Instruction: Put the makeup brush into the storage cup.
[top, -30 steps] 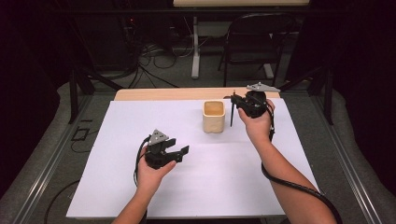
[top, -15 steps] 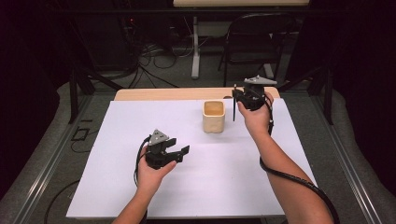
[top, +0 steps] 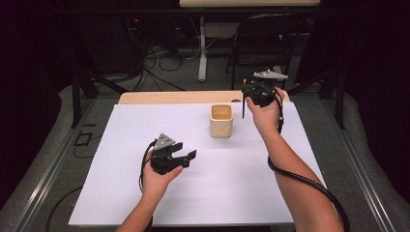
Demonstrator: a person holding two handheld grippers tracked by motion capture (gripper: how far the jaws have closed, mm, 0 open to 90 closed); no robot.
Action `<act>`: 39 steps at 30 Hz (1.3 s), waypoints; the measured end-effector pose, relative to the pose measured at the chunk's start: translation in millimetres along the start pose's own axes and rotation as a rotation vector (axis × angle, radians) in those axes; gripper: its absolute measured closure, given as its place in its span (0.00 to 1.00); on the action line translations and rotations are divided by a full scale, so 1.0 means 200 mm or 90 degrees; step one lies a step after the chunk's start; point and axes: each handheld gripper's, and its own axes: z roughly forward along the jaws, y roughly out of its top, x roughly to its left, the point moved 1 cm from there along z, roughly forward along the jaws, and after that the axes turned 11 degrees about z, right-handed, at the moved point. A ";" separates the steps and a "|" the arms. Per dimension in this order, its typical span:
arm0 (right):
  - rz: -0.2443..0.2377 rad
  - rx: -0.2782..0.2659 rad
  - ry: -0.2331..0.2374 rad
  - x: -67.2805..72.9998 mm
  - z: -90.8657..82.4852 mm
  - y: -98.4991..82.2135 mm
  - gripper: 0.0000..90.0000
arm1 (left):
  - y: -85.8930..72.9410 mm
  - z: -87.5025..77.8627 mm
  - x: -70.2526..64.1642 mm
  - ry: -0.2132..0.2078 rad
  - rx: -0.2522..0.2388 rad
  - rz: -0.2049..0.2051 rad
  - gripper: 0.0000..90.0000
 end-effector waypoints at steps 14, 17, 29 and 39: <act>-0.026 -0.011 0.029 0.18 0.02 0.08 0.93 | 0.00 -0.01 0.01 0.005 -0.006 -0.003 0.40; -0.032 -0.013 0.039 0.24 0.03 0.09 0.93 | 0.00 -0.01 0.01 0.004 -0.006 -0.003 0.40; -0.046 -0.012 0.059 0.34 0.05 0.09 0.93 | 0.00 -0.01 0.00 0.001 -0.006 0.000 0.40; -0.051 -0.010 0.057 0.35 0.06 0.08 0.93 | 0.00 -0.01 0.00 0.001 -0.006 0.000 0.40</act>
